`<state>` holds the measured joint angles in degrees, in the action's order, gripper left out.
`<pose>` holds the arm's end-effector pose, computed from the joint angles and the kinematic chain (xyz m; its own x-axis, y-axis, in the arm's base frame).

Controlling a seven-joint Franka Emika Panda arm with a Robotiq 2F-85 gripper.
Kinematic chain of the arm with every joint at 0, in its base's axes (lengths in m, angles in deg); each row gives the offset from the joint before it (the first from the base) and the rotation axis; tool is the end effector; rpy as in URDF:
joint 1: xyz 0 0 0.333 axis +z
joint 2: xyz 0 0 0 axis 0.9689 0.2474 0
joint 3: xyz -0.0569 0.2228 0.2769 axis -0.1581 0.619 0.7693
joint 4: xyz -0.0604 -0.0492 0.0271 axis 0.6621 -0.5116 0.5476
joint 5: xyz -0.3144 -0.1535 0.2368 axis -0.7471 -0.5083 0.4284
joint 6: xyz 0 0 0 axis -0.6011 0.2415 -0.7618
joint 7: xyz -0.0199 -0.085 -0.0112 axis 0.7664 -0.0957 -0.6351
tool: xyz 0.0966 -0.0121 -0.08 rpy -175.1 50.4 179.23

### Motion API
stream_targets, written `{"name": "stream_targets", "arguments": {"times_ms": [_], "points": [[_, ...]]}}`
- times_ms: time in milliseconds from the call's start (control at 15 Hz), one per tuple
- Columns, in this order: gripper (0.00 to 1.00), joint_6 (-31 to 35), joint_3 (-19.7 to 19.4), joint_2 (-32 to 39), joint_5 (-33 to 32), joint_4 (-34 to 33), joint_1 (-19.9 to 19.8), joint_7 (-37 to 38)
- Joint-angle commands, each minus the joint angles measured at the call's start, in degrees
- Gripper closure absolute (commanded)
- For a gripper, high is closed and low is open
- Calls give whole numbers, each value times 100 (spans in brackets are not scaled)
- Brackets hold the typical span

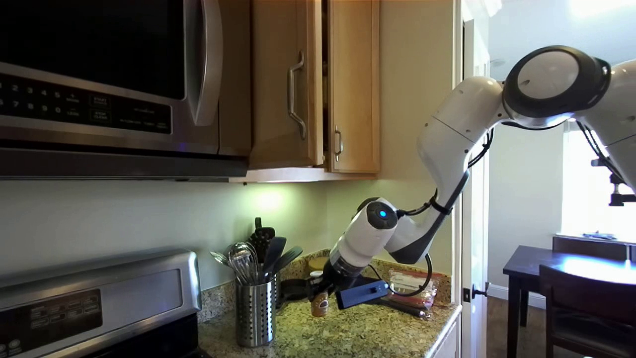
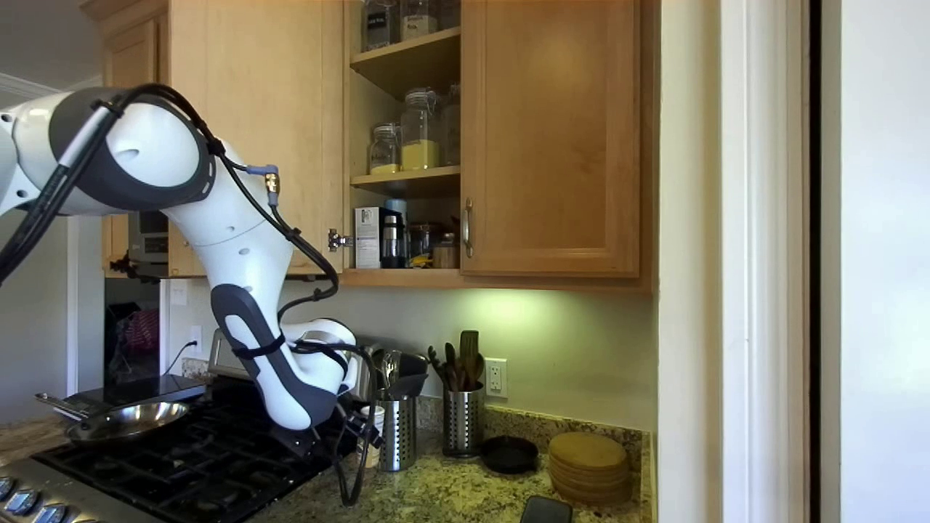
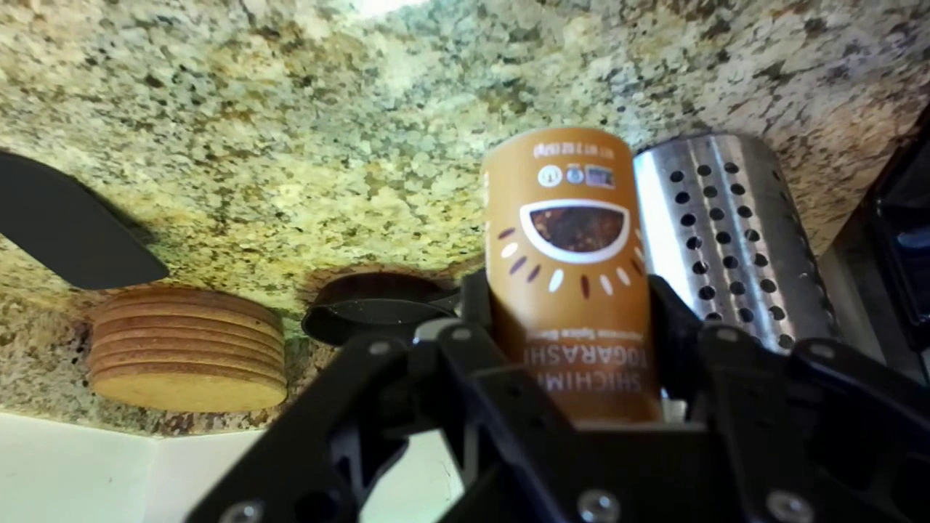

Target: Open the top left door of the cabinet, pick up the spice bottle and put it on the countertop.

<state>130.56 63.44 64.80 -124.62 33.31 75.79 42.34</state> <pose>0.6256 0.1061 0.2387 0.7000 -0.2097 0.6826 -0.2435 -0.9687 -0.0479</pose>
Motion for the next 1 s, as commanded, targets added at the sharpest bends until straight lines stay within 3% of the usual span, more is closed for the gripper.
{"name": "stream_targets", "arguments": {"times_ms": [0, 800, 867, 933], "points": [[73, -61, 92, 419, -682, -367, -14, 760], [73, -503, 159, 1452, -1212, -929, 3, 1171], [48, -351, 116, 1425, -922, -863, 0, 837], [73, -383, 125, 1449, -940, -901, 0, 846]]}}
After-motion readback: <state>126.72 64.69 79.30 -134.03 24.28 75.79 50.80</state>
